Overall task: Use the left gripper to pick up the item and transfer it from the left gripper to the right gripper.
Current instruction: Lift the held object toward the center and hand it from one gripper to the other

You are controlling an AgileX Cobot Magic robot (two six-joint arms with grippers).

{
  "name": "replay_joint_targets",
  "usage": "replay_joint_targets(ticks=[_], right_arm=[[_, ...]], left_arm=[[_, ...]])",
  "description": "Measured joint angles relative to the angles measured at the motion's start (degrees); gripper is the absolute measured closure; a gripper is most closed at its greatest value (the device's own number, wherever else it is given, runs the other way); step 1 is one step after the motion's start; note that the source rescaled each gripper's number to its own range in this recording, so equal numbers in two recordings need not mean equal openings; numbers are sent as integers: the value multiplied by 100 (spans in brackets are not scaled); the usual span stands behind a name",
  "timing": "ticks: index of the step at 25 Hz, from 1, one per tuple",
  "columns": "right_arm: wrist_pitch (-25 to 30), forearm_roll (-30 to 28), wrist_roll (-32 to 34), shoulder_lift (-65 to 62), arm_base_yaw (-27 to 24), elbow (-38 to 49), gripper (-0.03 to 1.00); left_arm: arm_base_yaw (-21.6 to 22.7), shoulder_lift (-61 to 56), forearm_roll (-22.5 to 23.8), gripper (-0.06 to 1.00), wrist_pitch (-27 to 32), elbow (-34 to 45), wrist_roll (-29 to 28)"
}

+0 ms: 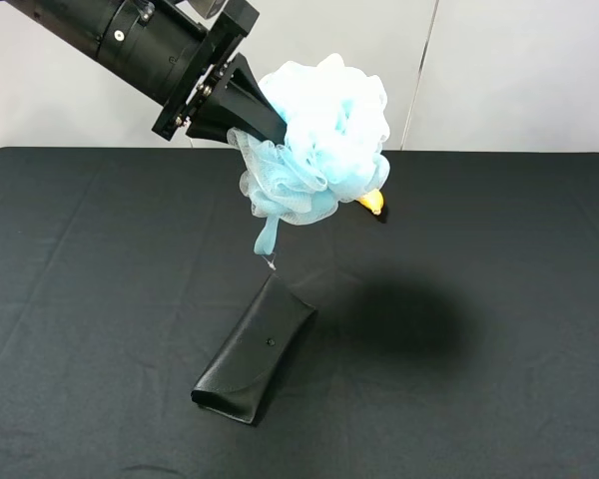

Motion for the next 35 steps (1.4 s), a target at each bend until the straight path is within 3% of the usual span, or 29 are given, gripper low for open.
replay_joint_targets(ticks=[8, 16, 30, 35], right_arm=[[-699, -96, -406, 1283, 1234, -309, -3], [-1298, -914, -495, 2593, 2215, -990, -3], [-2500, -1101, -903, 4102, 3066, -1475, -3], [-2990, -1120, -1001, 4531, 3130, -1475, -3]], left_arm=[[0, 0, 0, 91, 83, 0, 54], [0, 0, 0, 91, 83, 0, 59], [0, 0, 0, 91, 83, 0, 59], [0, 0, 0, 91, 83, 0, 59]])
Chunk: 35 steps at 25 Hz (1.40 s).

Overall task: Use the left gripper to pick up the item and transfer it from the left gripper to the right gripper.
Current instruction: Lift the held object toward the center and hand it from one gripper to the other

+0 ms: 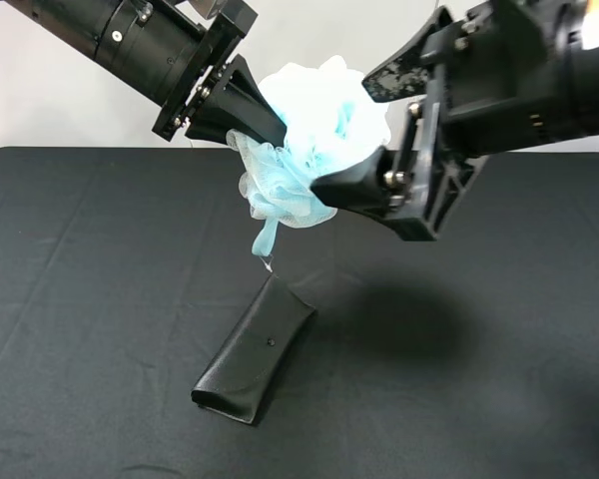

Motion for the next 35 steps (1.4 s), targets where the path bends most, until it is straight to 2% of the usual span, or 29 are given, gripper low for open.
replay_joint_targets(ticks=[10, 25, 26, 27, 28, 29, 30, 31, 35], right_arm=[[-619, -128, -7, 847, 0, -10, -3], [-834, -134, -19, 1214, 0, -22, -2], [-834, -134, -19, 1214, 0, -22, 5], [-834, -144, -19, 1214, 0, -22, 18], [-834, -150, -19, 1214, 0, -22, 33], [-819, -150, -19, 1214, 0, -22, 54], [-780, -158, -19, 1219, 0, -22, 71], [-754, -166, -19, 1225, 0, -22, 75], [-749, -176, -19, 1232, 0, -22, 75]], left_arm=[[0, 0, -96, 92, 286, 0, 103], [0, 12, -467, 93, 562, 0, 679], [0, 12, -467, 93, 574, 0, 682], [0, 12, -474, 93, 593, 0, 682], [0, 12, -478, 93, 599, 0, 684], [0, 12, -478, 93, 607, 0, 684], [0, 12, -478, 93, 611, 0, 689], [0, 12, -478, 93, 611, 0, 689], [0, 12, -478, 94, 629, 0, 695]])
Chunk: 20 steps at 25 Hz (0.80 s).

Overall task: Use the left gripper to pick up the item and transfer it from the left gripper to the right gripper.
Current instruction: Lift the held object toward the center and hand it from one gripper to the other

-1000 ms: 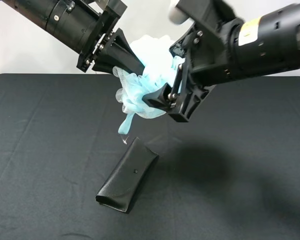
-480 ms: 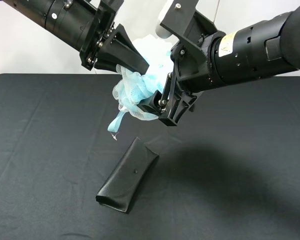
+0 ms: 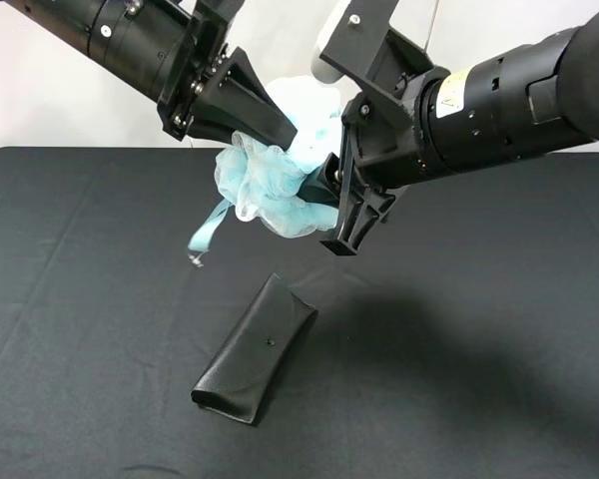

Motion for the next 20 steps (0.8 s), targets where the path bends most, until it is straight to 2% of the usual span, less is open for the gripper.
replay_joint_targets(ticks=[10, 11, 13, 14, 16, 18, 20], right_arm=[[0, -16, 0, 19, 0, 0, 79], [0, -16, 0, 19, 0, 0, 79], [36, -16, 0, 27, 0, 0, 80], [48, -23, 0, 40, 0, 0, 80], [63, -27, 6, 44, 0, 0, 82], [68, -34, 19, 44, 0, 0, 84], [68, -34, 19, 44, 0, 0, 84]], left_arm=[[0, 0, 5, 92, -16, 0, 5], [0, 0, 5, 87, -16, 0, 5], [0, 0, -30, 64, -6, 0, 31], [0, -11, -53, 44, -6, 0, 31], [0, -17, -52, 16, -21, 0, 31], [0, -17, -48, 4, -35, 0, 31], [0, -17, -48, -2, -40, 0, 31]])
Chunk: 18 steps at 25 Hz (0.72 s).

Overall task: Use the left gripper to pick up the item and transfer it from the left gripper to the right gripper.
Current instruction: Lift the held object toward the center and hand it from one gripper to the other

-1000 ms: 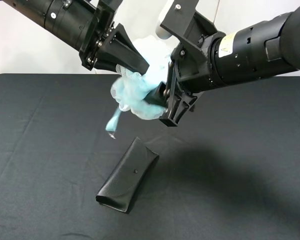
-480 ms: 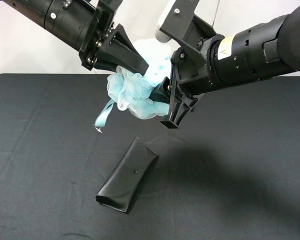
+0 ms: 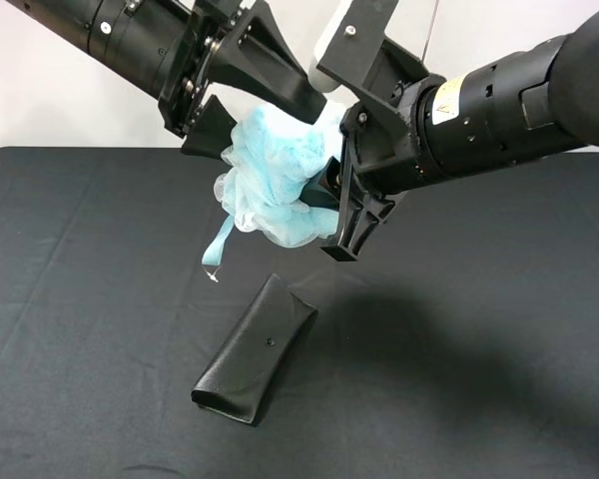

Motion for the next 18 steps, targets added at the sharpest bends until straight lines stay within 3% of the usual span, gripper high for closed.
replay_joint_targets(ticks=[11, 18], right_arm=[[-36, 12, 0, 0, 0, 0, 86], [-66, 16, 0, 0, 0, 0, 86]], left_arm=[[162, 0, 35, -5, 270, -93, -137], [493, -320, 895, -5, 410, -263, -610]])
